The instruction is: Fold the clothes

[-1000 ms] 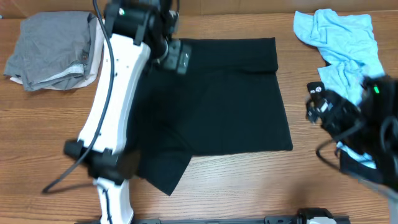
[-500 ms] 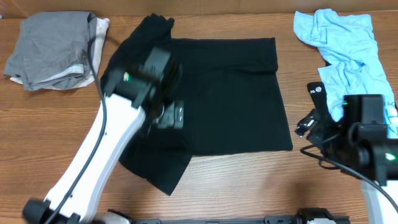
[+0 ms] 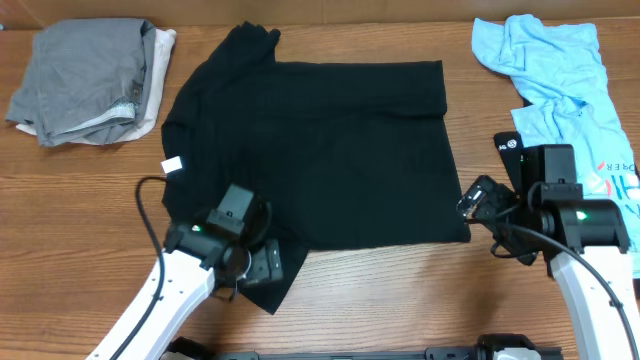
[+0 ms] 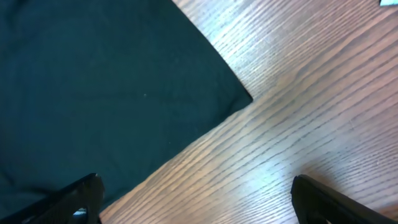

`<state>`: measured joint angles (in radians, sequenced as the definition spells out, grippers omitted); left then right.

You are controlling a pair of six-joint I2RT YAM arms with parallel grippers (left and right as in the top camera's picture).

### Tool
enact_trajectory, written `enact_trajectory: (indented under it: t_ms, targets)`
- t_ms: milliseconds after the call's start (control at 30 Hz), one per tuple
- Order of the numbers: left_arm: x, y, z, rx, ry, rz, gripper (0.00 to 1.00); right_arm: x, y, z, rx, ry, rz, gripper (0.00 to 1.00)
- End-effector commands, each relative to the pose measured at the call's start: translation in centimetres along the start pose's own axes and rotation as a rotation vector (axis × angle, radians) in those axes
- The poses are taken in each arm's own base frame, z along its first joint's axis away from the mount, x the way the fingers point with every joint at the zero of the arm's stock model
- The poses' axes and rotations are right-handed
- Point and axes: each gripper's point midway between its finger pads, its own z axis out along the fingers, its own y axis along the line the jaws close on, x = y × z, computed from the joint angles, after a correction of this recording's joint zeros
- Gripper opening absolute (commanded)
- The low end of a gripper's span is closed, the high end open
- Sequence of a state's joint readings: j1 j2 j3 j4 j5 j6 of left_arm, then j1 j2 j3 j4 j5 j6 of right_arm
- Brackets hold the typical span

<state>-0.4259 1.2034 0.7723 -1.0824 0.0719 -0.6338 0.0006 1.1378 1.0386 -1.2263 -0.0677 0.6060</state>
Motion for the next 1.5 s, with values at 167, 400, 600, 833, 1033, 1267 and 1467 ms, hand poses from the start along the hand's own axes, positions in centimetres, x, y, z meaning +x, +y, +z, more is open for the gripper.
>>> enact_trajectory:
  t_ms: [167,400,600,833,1033,1267,1467]
  targets:
    - [3.2,0.3,4.1,-0.031,0.146,0.052,0.90,0.0,0.0,1.2,0.024,0.038,-0.002,1.00]
    - [4.5,-1.9,6.0,-0.024,0.169,0.230,0.87,-0.2,0.2,1.3,0.018,0.031,-0.005,1.00]
    - [5.4,-1.6,7.0,-0.066,0.225,0.196,0.83,-0.2,0.2,1.3,0.019,0.032,-0.007,1.00]
    - [6.5,-0.5,8.4,-0.147,0.314,0.103,0.79,-0.2,0.2,1.3,0.018,0.031,-0.010,1.00]
    - [6.3,-0.1,9.4,-0.182,0.333,0.039,0.76,-0.4,0.3,1.3,0.012,0.023,-0.027,1.00]
    - [3.3,-0.5,8.7,-0.158,0.273,-0.008,0.23,-0.7,0.6,1.3,0.000,0.008,-0.031,1.00]
    - [-1.2,-0.2,5.4,-0.203,0.195,0.024,0.04,-0.8,0.7,1.3,-0.003,0.005,-0.032,1.00]
